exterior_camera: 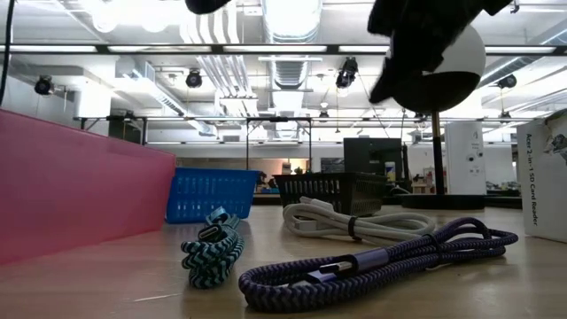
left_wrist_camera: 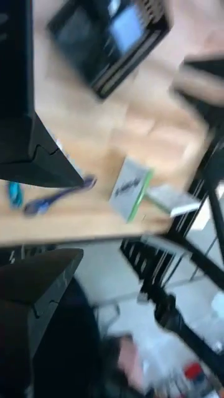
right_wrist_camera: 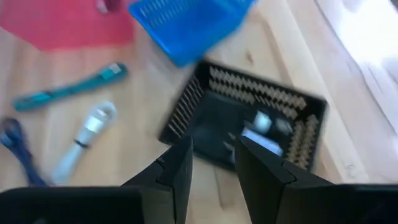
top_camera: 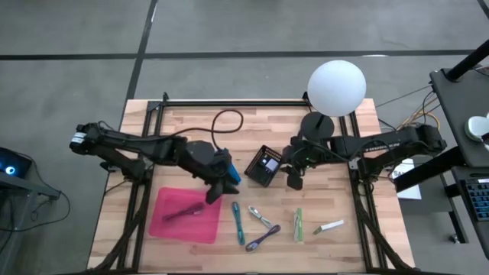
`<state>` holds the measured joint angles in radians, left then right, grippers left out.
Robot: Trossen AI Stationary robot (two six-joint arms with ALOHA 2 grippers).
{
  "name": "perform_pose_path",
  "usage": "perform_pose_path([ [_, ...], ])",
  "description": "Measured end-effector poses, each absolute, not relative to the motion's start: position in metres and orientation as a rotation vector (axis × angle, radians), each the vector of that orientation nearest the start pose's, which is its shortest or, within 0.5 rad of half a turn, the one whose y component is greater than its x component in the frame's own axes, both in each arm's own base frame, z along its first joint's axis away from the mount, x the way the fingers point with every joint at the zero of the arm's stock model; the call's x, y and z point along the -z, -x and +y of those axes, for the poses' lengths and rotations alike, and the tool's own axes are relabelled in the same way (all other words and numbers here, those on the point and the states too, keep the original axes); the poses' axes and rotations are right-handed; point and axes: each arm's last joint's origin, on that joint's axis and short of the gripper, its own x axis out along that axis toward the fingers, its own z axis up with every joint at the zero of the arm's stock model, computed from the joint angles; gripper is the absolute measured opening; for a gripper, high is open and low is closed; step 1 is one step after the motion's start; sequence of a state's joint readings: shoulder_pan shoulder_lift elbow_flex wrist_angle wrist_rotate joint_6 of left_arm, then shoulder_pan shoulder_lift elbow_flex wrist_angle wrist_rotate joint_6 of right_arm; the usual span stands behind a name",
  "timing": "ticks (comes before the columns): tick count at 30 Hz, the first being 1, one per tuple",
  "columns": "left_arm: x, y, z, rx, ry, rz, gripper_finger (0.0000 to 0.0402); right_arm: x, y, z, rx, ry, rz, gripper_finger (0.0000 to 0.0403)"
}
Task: Pick and place items into bin
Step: Put the white charger cable into the pink bin
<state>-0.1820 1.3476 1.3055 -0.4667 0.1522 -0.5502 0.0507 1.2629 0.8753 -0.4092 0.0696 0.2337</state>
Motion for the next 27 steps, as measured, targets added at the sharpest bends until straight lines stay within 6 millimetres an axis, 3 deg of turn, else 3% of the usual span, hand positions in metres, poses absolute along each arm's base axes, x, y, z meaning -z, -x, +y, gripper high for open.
perform_pose_path([
  [6,-0.36,-0.292,-0.051,0.13,0.458,0.574,0.0151,-0.26,-0.265,0.028,0.031,-0.167,0.641,0.0109],
  [11,-0.355,-0.296,-0.048,0.116,0.446,0.585,0.0151,-0.263,-0.265,0.046,-0.099,-0.132,0.615,0.0124],
  [17,-0.354,-0.299,-0.043,0.155,0.234,0.568,0.0151,-0.265,-0.263,0.061,-0.148,-0.154,0.605,0.0179],
  [27,-0.352,-0.289,-0.028,0.123,0.162,0.636,0.0151,-0.271,-0.265,0.071,-0.1,-0.332,0.538,0.0276],
])
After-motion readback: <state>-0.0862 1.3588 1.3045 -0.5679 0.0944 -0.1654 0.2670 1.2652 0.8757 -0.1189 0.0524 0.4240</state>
